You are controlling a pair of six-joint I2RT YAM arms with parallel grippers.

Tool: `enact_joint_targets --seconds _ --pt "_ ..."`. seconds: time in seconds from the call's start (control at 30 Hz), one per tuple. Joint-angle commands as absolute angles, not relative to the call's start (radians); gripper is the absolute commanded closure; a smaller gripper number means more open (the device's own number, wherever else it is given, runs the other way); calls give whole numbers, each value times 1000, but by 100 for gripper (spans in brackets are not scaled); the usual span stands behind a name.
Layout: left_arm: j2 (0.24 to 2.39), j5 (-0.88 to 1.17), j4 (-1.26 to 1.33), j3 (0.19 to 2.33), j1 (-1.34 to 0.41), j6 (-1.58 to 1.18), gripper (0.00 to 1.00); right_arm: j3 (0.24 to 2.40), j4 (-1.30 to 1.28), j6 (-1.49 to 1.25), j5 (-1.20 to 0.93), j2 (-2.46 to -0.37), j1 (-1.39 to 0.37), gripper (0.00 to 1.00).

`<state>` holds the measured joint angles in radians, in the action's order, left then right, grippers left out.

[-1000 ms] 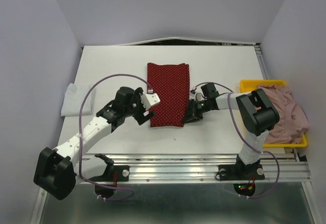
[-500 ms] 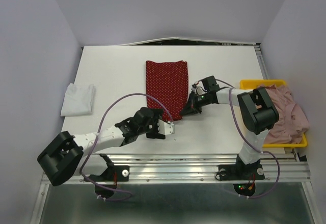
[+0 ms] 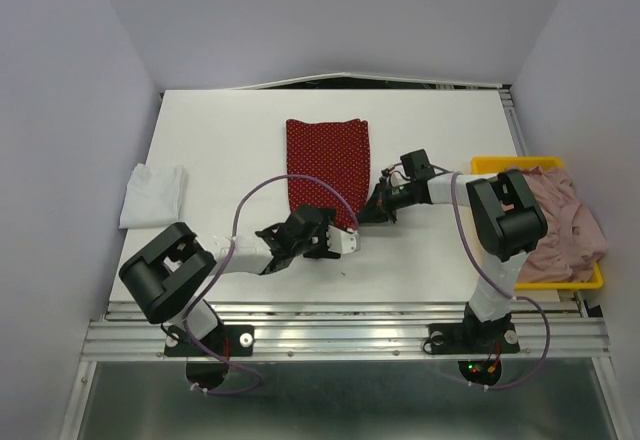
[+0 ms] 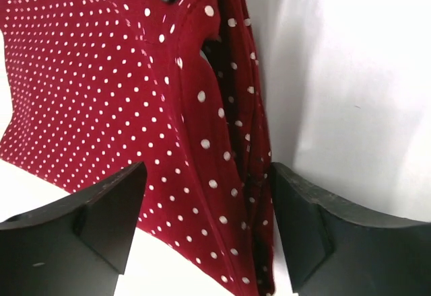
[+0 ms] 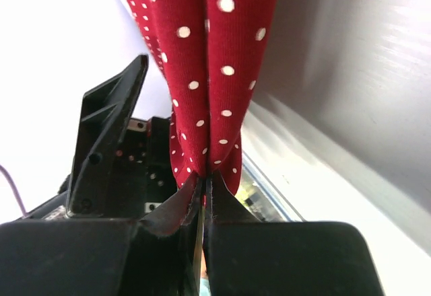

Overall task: Fold and stack the skirts
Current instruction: Fold the skirt

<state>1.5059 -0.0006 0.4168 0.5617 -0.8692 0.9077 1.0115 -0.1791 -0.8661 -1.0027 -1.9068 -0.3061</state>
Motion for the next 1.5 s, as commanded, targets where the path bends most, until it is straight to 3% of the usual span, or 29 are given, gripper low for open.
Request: enact_joint_targets --seconds 0.0,0.13,0.23,0.27,0.43,0.67,0.83,0.93,0.97,1.1,1.13,1.17,1.2,1.23,1.33,1.47 --pt "1574 -84 451 601 -873 899 18 959 -72 -978 -1077 -1891 -296 99" --pt "1575 -95 482 591 -874 903 20 937 -26 -1043 -1100 -1894 -287 99" --pt "1574 -83 499 584 -882 894 13 919 49 -1109 -1111 -1894 -287 99" --pt "1577 -80 499 584 -891 885 6 916 60 -1121 -1111 -1893 -287 99" --pt "1600 -106 512 578 -914 905 4 893 153 -1195 -1114 -1899 -278 99" --pt "1572 -156 483 546 -914 882 28 876 179 -1226 -1111 -1885 -258 99" --pt "1574 -184 474 546 -916 815 30 854 199 -1238 -1108 -1885 -258 99" --pt "1583 -196 476 560 -916 801 39 841 201 -1235 -1108 -1882 -258 99" --pt "1585 -196 476 564 -916 801 43 839 199 -1235 -1109 -1881 -258 99" --pt "1588 -180 453 587 -916 792 72 834 192 -1189 -1115 -1871 -258 99" --pt "1585 -170 434 606 -916 792 79 851 167 -1095 -1115 -1865 -258 87" --pt "1579 -154 386 629 -916 788 94 873 50 -922 -1105 -1856 -258 71" --pt "1578 -147 359 629 -916 788 100 903 49 -920 -1086 -1856 -258 71" --pt "1562 -135 327 649 -914 785 100 987 -165 -740 -1019 -1852 -249 57" --pt "1508 -69 188 681 -916 793 100 1098 -452 -457 -913 -1865 -200 50" --pt "1467 1 -36 724 -920 798 100 1364 -748 -132 -893 -1911 -115 58"
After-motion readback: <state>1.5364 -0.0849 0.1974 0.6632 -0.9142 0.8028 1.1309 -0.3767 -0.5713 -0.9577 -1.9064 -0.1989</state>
